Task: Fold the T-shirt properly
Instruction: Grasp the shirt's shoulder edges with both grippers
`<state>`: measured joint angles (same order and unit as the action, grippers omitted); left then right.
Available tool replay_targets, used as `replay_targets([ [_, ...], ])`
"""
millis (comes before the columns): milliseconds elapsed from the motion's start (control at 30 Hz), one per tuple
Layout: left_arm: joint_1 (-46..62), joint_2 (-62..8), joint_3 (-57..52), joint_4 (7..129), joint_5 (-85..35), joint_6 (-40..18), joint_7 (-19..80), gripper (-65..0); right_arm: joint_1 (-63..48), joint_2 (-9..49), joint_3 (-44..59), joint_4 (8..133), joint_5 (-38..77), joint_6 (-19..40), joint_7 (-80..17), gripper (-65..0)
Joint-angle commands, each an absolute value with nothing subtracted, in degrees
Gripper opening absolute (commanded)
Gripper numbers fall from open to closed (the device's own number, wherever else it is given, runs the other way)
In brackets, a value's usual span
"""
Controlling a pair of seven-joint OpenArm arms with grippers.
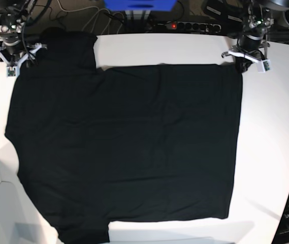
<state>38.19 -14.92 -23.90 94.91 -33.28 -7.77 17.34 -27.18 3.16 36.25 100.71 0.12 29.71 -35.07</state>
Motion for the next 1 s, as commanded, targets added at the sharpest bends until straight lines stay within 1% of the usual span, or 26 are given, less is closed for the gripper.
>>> replay_targets([
  [0, 38.37, -15.43, -24.31, 95.69, -33.36, -7.96, 16.13, -65.0, -27.38, 3.74, 36.53, 100.35, 0.04, 30.46, -34.86, -34.4],
  [133, 38.37, -15.43, -24.31, 95.60, -33.36, -7.96, 16.13, -65.0, -27.38, 5.49, 34.68, 97.01, 0.04, 30.46, -34.86, -35.0],
  [200, 38.37, -15.43, -24.31, 95.60, -33.36, -7.96, 16.13, -65.0, -27.91, 6.81, 33.10, 96.04, 0.04, 30.46, -34.86, -37.5],
  [233, 38.37, -15.43, -24.31, 95.60, -33.36, -7.87, 16.13, -65.0, -27.91, 7.16, 32.84, 95.69, 0.04, 30.46, -34.86, -39.9],
  [300, 38.37, -15.43, -24.40, 95.60, -33.36, -7.78, 16.13, -65.0, -28.00, 7.16, 32.84, 95.87, 0.04, 30.46, -34.86, -47.0],
  [433, 38.46, -15.43, -24.40, 95.69, -33.36, -7.60, 16.13, -65.0, -27.74, 7.16, 32.92, 96.31, 0.04, 30.46, -34.86, -64.8],
  [567, 38.55, -15.43, -24.40, 96.13, -33.36, -7.52, 16.13, -65.0, -28.00, 7.25, 33.36, 98.24, 0.04, 30.46, -34.86, -65.0],
  [733, 38.46, -15.43, -24.48, 97.89, -33.36, -7.43, 16.13, -65.0, -28.79, 5.41, 35.91, 106.68, 0.04, 30.55, -34.86, -65.0],
  [867, 38.55, -15.43, -24.48, 101.05, -33.36, -7.43, 16.13, -65.0, -28.79, 4.79, 36.62, 112.48, 0.04, 34.33, -35.21, -65.0],
  [967, 38.37, -15.43, -24.48, 102.29, -33.36, -7.43, 16.13, -65.0, -28.26, 3.74, 37.67, 113.89, 0.04, 34.42, -35.21, -65.0],
])
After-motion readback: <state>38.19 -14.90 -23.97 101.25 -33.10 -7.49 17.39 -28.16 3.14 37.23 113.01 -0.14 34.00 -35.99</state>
